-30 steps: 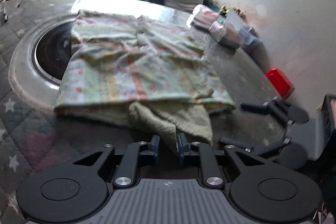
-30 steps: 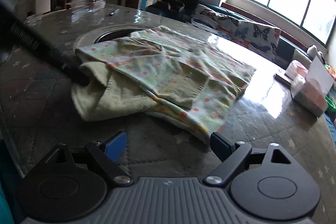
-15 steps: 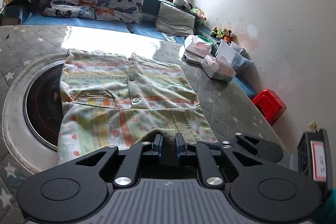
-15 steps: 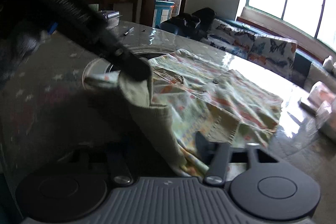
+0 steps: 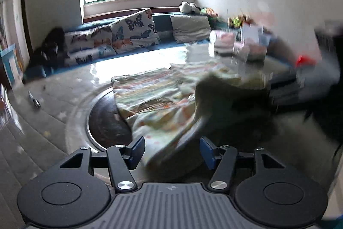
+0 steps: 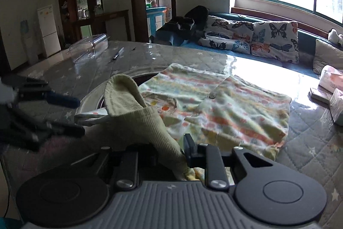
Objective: Fold clothes
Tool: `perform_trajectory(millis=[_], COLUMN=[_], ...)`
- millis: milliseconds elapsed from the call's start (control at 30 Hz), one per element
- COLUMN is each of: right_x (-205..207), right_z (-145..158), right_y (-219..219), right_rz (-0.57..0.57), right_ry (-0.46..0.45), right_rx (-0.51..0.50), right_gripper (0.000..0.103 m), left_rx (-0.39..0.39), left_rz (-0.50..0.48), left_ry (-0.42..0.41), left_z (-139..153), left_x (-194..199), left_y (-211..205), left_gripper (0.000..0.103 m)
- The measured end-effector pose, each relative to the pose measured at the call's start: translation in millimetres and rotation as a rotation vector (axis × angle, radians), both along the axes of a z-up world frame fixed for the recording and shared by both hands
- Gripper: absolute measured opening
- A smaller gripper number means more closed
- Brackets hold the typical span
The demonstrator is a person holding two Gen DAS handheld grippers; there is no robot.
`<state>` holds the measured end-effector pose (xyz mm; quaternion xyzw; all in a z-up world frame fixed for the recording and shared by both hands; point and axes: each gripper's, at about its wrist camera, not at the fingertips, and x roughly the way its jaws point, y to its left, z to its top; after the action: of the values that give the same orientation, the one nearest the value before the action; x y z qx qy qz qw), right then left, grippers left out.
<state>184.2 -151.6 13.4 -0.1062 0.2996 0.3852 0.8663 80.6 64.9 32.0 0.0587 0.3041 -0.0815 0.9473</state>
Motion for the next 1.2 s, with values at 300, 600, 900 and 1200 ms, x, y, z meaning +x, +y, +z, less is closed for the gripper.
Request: perform_trajectory(millis=[300, 600, 900, 1200], right_x=[4.1, -10.0, -67.5, -124.4], right_z=[4.1, 5.7, 40.5, 68.6], right_y=[0.7, -9.5, -42.1, -58.3], right_rz=[-0.017, -0.015, 0.078, 0.19], right_ry=[0.002, 0.022, 0.02, 0.059], right_rx=[0.019, 0.063, 0.095, 0.045], right_gripper=[0.02, 0.008, 0.007, 0.006], left_rx=[0.214, 0.177, 0.081, 0.009], left_rz=[-0.089, -0.107, -0.139, -0.161], left_ry=[-0.081, -0.12, -0.118, -0.06], left_z=[-24.7, -17.9, 13.1, 34.2], left_x=[11.7, 0.0, -60.7, -127.0], left_y=[-8.3, -4.3, -9.5, -19.8], left_gripper=[0.05, 0.008, 0.007, 0.007])
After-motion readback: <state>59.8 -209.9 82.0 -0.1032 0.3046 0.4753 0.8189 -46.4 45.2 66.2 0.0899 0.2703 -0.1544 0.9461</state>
